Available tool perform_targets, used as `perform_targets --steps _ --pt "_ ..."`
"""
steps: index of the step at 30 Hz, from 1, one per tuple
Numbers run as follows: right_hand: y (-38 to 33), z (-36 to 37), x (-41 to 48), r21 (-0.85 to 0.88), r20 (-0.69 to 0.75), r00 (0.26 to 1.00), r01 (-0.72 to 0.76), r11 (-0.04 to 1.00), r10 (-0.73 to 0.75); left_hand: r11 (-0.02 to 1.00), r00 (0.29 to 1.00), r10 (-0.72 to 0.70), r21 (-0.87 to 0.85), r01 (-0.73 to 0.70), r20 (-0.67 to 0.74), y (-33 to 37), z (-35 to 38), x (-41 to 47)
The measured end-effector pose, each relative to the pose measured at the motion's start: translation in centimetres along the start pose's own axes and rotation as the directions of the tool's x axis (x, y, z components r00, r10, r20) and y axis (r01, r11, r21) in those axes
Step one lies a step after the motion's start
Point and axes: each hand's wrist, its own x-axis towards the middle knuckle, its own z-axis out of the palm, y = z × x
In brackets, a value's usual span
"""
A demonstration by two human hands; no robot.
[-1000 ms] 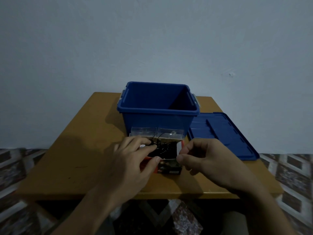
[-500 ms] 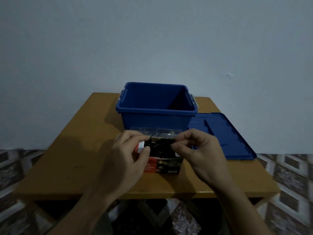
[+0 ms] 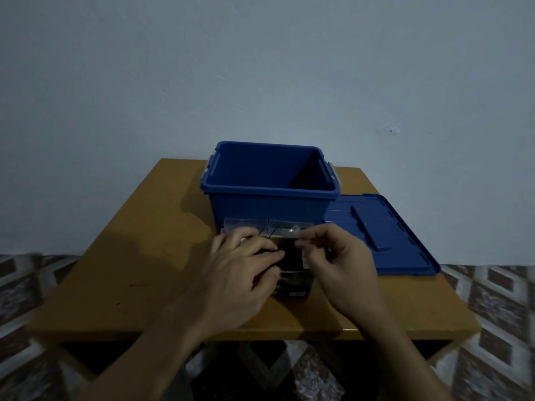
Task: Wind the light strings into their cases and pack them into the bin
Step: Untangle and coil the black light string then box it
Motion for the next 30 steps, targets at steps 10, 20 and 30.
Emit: perform_targets --steps 10,20,30 --pt "2.8 -1.9 -0.7 0.11 -0.084 0.967 -0.229 0.967 0.239 0.999 1.0 -0.011 0.05 0.01 0.028 0.4 0.0 -0.2" --pt "0.9 -0.3 -1.5 0.098 -0.12 0.989 -0.077 0.992 0.089 0.999 0.996 -0.039 0.029 0.037 0.075 0.6 -0.4 -0.3" --pt "0.1 1.3 -1.1 -0.273 0.036 0.972 0.234 0.933 -0.233 0.965 0.974 -0.016 -0.26 -0.044 -0.224 -0.9 -0.3 -1.1"
